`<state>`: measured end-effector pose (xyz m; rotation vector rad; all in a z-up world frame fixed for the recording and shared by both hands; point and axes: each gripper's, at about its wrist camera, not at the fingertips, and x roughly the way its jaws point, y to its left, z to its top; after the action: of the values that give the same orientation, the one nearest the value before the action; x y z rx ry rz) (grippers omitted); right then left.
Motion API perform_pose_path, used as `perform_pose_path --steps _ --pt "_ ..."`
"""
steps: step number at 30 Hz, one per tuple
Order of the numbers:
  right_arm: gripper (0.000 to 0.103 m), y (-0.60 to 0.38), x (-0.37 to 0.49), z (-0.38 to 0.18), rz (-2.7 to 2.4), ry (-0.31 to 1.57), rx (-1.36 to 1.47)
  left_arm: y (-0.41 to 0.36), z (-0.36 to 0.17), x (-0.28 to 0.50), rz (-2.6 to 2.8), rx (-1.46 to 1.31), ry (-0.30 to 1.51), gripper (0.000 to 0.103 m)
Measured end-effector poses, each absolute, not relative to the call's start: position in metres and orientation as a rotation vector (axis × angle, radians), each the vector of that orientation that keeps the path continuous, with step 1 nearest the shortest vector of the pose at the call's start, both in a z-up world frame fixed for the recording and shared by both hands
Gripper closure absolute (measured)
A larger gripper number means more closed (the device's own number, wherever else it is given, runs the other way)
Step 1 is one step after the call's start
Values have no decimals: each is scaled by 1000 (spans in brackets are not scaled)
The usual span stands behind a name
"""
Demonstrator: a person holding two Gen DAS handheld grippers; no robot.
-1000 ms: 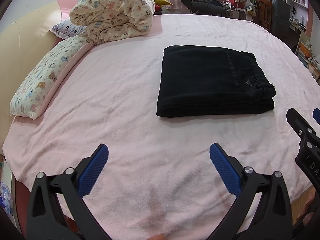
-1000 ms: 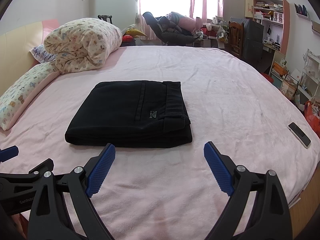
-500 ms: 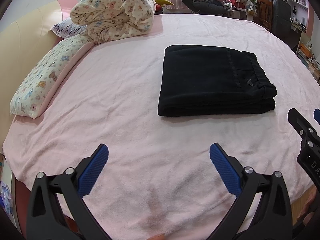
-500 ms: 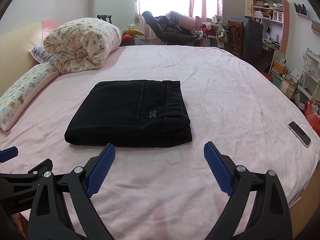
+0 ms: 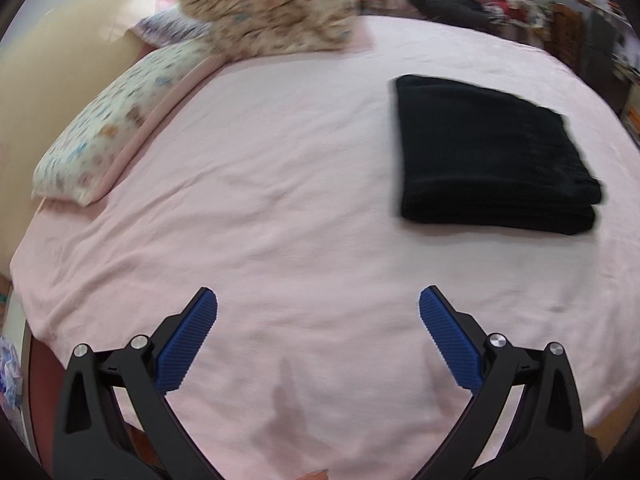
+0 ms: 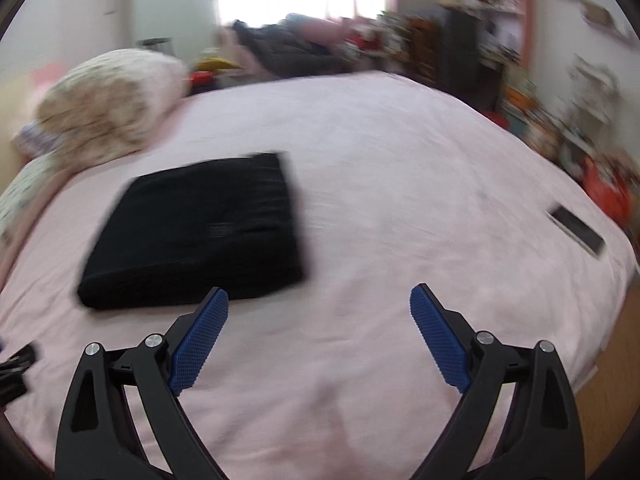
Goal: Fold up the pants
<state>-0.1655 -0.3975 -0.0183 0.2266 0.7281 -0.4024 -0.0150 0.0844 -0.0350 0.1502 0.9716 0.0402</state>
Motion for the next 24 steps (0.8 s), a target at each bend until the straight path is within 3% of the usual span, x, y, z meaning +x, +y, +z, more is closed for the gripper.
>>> perform_pose_path --steps 4,12,24 --pt "6 -454 -160 -41 -510 771 171 126 -53 10 89 156 988 2" --pt "1 -534 -136 -70 -602 838 206 228 -85 63 232 -121 1087 2" --pt "1 -569 -99 -99 -574 930 255 238 -100 106 224 -9 1051 2"
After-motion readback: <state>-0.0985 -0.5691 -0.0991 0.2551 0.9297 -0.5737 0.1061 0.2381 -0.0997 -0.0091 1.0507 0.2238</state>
